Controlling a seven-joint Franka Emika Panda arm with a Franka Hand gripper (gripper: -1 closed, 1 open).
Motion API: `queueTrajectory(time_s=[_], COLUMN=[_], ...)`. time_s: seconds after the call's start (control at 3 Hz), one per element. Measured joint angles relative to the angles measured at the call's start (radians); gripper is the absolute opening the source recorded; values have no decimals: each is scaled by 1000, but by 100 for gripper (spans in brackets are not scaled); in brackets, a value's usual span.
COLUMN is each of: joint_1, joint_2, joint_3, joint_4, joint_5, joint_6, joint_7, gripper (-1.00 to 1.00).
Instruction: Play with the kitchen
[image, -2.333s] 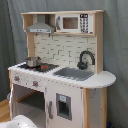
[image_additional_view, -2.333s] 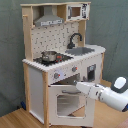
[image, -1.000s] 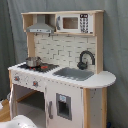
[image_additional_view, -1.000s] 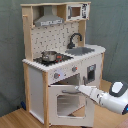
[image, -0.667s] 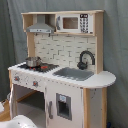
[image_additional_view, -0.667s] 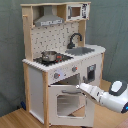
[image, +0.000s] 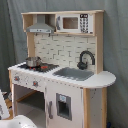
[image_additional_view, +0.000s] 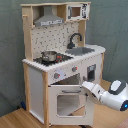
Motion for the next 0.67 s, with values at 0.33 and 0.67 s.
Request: queueTrajectory(time_s=[0.33, 0.67], joint_1=[-10, -88], joint_2=[16, 11], joint_3=[-1, -2], joint_4=[-83, -128], joint_5=[0, -5], joint_6=[7, 69], joint_7=[57, 63], gripper=[100, 100])
